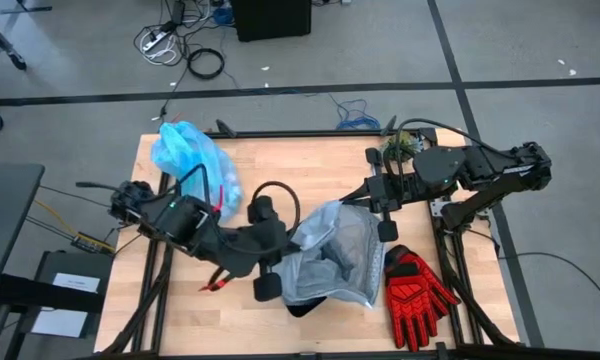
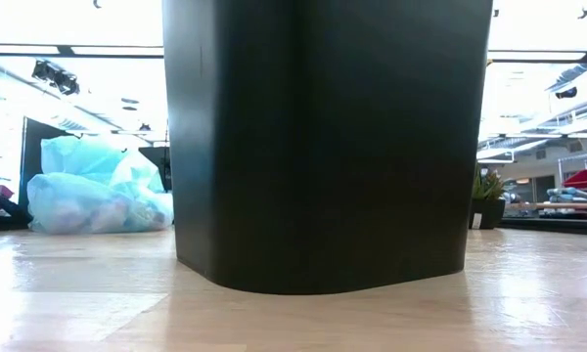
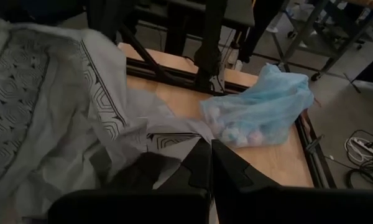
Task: Place trash/remove bag and relplace
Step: Put the gray trash bag into the trash bin
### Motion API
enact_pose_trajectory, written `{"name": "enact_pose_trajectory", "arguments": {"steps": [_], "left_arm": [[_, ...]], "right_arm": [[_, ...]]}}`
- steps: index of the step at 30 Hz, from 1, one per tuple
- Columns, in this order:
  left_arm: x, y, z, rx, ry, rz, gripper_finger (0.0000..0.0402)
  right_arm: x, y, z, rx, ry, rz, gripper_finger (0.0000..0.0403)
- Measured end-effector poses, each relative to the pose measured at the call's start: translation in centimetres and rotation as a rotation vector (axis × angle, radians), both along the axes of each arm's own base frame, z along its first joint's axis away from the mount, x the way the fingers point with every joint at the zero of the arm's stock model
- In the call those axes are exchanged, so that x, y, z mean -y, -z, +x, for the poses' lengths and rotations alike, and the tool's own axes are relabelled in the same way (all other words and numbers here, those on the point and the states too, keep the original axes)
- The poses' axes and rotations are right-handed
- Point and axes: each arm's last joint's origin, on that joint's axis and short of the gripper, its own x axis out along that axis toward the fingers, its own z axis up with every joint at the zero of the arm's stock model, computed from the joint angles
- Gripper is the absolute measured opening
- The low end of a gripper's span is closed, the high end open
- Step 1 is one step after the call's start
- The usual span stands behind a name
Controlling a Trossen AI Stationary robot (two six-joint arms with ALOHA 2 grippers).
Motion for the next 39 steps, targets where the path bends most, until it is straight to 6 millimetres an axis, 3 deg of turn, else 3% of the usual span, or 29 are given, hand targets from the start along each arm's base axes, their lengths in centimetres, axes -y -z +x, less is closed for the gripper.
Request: {"name": "enact_pose_trajectory", "arguments": {"steps": [7,16,24,30,36,39], "left_arm": [[-1.1,-3.4,-3.9,0.113,0.037,-0.052,0.0000],[-2.5,-4.6,-6.5,0.099,0.114,-0.040,0.0000],[-3.3,-2.4,-7.6,-0.121,-0.027,-0.006,0.0000],[-2.9,0.7,-6.6,-0.184,-0.115,0.029,0.0000],[-2.4,4.4,-5.9,-0.048,-0.091,-0.050,0.0000],[-2.8,6.1,-6.5,0.050,-0.079,-0.103,0.0000]], "right_arm": [[0.0,0.0,0.0,0.004,-0.009,0.005,0.0000],[-0.3,-0.6,0.1,0.053,-0.076,0.049,0.0000],[0.2,-0.4,0.4,0.044,-0.043,0.048,0.0000],[1.0,-0.2,0.6,0.029,-0.007,0.044,0.0000],[1.1,-0.1,0.6,0.015,-0.020,0.045,0.0000],[1.0,0.1,0.5,-0.005,-0.025,0.042,0.0000]]}}
